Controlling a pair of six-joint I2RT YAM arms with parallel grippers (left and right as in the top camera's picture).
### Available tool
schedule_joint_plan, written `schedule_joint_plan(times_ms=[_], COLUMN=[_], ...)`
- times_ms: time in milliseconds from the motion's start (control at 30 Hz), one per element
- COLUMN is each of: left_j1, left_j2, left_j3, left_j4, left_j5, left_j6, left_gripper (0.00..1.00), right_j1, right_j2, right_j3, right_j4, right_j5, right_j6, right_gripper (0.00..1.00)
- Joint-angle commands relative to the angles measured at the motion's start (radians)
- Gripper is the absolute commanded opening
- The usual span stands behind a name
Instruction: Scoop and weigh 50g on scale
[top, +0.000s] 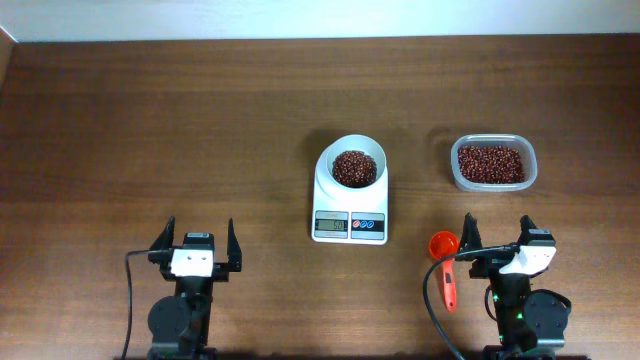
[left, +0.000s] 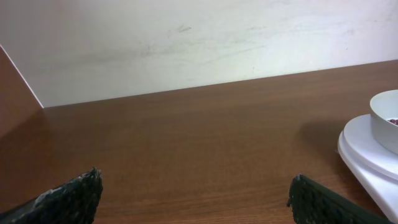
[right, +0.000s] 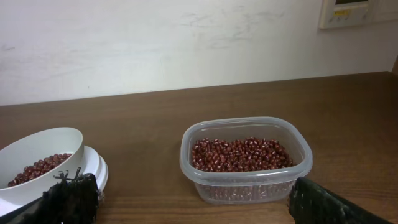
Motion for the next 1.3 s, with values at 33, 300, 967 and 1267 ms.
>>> schedule_joint_plan(times_ms=[33, 300, 967, 1267], left_j1=[0.006, 0.006, 0.006, 0.006], left_j2=[-0.009, -0.009, -0.009, -0.009], left_j3=[-0.002, -0.002, -0.002, -0.002], left_j4=[-0.005, -0.004, -0.005, -0.005], left_j5=[-0.003, -0.003, -0.003, -0.003], left_j6=[-0.005, -0.005, -0.107, -0.107], left_gripper=[0.99, 0.99, 0.99, 0.99], right_j1=[-0.006, -0.006, -0.006, -0.006], right_j2=[-0.008, -0.008, -0.008, -0.008], right_j3=[-0.008, -0.008, -0.008, -0.008], right_j4=[-0.002, -0.002, -0.002, -0.002], right_j5=[0.009, 0.009, 0.009, 0.009], right_j6=[0.0, 0.0, 0.0, 0.0], right_gripper=[0.99, 0.99, 0.99, 0.99])
